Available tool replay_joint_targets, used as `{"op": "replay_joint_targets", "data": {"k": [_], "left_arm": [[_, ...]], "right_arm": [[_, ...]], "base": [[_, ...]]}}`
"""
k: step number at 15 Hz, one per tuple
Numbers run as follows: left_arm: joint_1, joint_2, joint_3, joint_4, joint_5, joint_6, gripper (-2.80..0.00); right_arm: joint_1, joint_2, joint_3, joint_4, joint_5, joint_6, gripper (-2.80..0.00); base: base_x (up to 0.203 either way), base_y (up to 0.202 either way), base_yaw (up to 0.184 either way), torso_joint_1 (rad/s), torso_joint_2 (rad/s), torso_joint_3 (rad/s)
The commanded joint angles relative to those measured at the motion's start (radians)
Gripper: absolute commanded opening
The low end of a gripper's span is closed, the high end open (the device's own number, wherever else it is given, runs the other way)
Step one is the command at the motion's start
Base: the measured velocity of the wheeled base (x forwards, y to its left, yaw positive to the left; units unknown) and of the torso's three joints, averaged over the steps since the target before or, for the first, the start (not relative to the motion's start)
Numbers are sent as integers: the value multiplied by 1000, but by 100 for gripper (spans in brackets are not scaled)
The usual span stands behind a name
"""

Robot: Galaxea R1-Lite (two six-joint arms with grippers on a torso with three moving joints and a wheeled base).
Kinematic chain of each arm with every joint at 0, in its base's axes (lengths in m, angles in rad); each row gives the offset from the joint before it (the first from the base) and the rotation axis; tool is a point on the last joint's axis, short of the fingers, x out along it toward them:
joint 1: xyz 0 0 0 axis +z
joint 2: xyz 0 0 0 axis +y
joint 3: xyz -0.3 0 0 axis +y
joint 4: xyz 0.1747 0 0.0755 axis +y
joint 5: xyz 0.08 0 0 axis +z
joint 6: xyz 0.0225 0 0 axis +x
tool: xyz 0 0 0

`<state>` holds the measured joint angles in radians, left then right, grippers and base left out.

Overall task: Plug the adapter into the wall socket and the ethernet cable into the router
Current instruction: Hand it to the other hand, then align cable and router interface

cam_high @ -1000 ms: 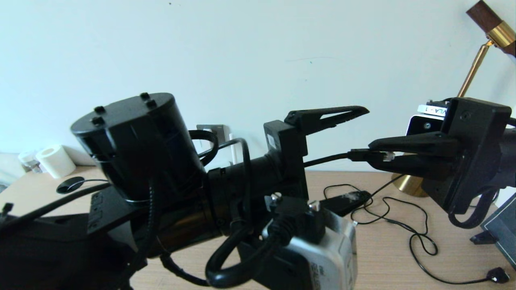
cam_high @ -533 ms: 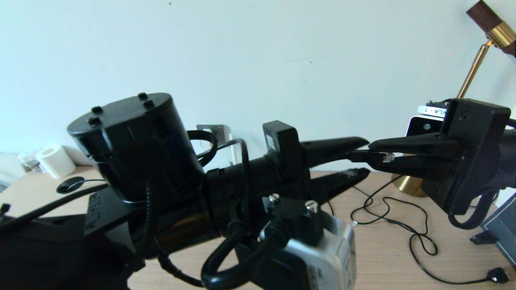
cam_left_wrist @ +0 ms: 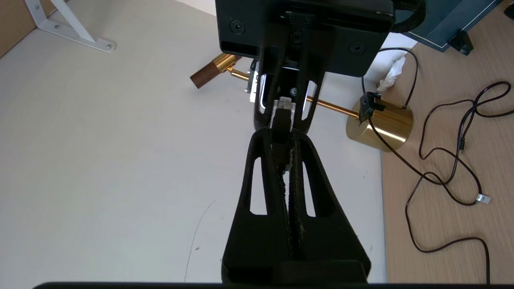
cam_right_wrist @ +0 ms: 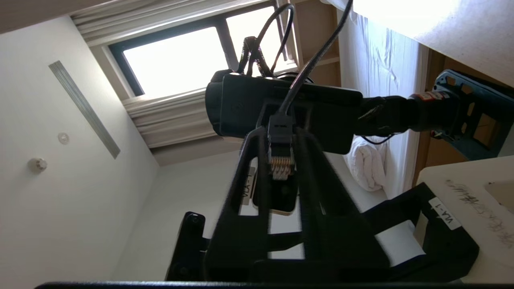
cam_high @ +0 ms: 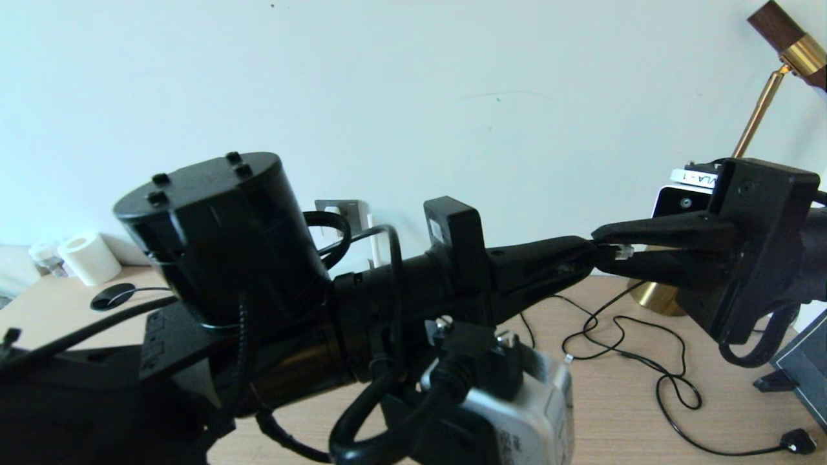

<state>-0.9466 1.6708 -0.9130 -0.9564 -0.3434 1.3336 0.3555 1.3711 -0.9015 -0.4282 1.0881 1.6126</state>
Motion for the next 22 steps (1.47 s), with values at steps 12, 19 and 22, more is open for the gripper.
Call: {"op": "replay_joint_targets", "data": {"k": [12, 19, 22], "left_arm": [[102, -153, 267, 13, 312, -887, -280], [422, -44, 318, 130, 541, -1508, -280], [419, -40, 370, 140, 568, -1561, -280]], "right_arm": [[-63, -281, 133, 94, -557, -682, 0], [-95, -806, 409, 373, -1196, -1505, 0], [-105, -1032, 464, 654, -1275, -1557, 0]], "base": [[0, 0, 0, 0, 0, 0], [0, 0, 0, 0, 0, 0], [0, 0, 0, 0, 0, 0]]}}
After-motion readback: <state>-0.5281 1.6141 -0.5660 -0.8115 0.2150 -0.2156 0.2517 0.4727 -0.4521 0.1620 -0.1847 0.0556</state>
